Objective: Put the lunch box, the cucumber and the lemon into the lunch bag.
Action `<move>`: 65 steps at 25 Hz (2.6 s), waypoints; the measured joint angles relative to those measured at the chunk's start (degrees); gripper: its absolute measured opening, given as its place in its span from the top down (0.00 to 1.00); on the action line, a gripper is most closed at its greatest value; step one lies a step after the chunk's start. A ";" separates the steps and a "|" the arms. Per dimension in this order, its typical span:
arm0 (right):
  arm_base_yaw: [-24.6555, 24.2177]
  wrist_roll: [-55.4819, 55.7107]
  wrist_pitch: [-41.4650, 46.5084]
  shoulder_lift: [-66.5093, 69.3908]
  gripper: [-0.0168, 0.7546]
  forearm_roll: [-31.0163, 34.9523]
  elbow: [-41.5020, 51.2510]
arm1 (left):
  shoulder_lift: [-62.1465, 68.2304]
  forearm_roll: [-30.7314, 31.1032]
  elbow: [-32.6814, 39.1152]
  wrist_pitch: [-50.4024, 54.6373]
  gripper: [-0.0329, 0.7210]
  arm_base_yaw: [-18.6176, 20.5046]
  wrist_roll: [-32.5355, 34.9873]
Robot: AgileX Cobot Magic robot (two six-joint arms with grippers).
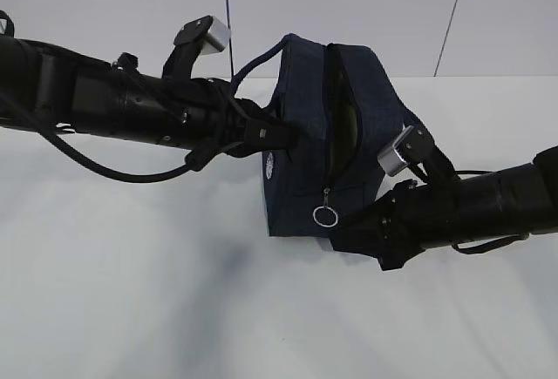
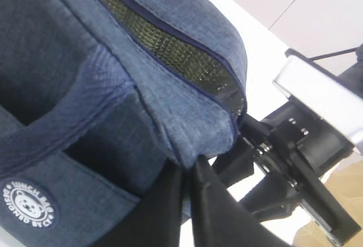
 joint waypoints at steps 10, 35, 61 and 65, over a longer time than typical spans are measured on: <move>0.00 -5.88 0.86 3.06 0.67 5.28 0.00 | 0.10 -0.12 0.00 1.35 0.97 0.00 0.13; 0.00 -9.73 5.11 4.91 0.67 5.37 -4.35 | 0.10 -0.12 0.00 2.42 0.97 0.00 0.13; 0.00 -9.62 9.11 8.42 0.67 5.37 -6.56 | 0.10 -0.25 0.00 2.53 0.97 0.00 0.13; 0.00 -9.43 9.42 9.20 0.67 5.37 -7.21 | 0.10 -0.25 0.00 2.53 0.97 0.00 0.13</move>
